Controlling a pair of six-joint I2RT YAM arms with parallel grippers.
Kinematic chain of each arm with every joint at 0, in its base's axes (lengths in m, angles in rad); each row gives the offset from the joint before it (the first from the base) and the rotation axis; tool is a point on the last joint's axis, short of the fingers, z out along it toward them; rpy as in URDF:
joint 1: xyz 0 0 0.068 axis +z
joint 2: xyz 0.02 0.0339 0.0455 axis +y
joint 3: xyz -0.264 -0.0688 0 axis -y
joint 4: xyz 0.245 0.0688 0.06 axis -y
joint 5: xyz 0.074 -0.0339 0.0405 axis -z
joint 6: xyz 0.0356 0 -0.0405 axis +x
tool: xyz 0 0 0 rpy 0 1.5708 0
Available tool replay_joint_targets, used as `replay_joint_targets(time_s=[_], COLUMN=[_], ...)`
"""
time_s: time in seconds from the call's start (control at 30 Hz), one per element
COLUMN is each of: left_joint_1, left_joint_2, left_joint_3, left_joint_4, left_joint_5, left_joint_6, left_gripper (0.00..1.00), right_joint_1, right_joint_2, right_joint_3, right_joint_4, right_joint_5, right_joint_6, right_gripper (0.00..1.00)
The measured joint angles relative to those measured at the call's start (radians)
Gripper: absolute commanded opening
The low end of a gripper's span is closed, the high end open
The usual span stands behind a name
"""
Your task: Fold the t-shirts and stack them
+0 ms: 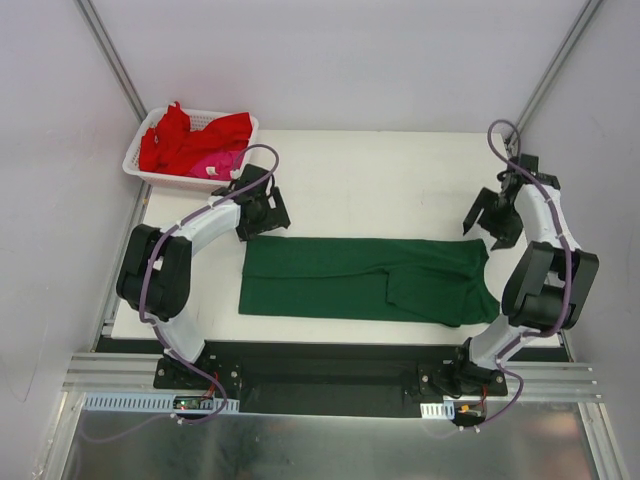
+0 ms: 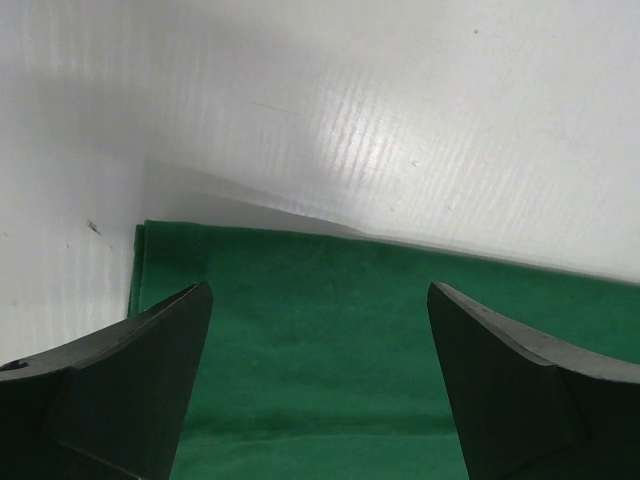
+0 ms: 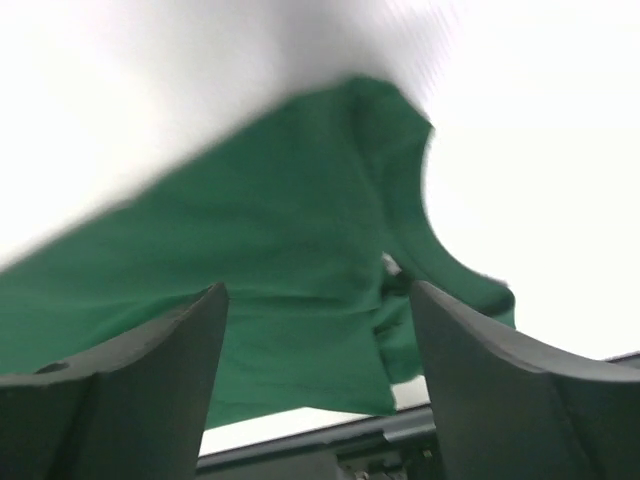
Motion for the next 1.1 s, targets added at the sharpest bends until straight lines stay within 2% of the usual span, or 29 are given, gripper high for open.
replay_joint_targets(time_s=[0.17, 0.3, 0.47, 0.7, 0.93, 1.1], left_joint_1=[-0.003, -0.035, -0.093, -0.068, -0.002, 0.026], left_joint_2=[-0.089, -0.175, -0.235, -0.264, -0.264, -0.272], left_joint_3=[-0.049, -0.104, -0.207, -0.356, -0.376, -0.376], left_joint_4=[0.006, 0.006, 0.02, 0.006, 0.017, 0.017], left_joint_5=[0.041, 0.051, 0.05, 0.023, 0.018, -0.002], left_joint_6=[0.009, -0.037, -0.142, -0.244, -0.246, -0.196], left_gripper=[0.88, 0.88, 0.88, 0.89, 0.89, 0.88], right_joint_1=[0.084, 0.153, 0.151, 0.063, 0.022, 0.015], right_joint_2=[-0.137, -0.212, -0.106, -0.001, 0.028, 0.022], right_joint_3=[0.068, -0.048, -0.157, -0.205, -0.2, -0.171], right_joint_4=[0.012, 0.086, 0.12, 0.159, 0.195, 0.183], right_joint_5=[-0.048, -0.081, -0.073, -0.051, -0.016, -0.03], right_joint_6=[0.032, 0.086, 0.11, 0.093, 0.048, 0.034], right_gripper=[0.71, 0.68, 0.68, 0.68, 0.65, 0.67])
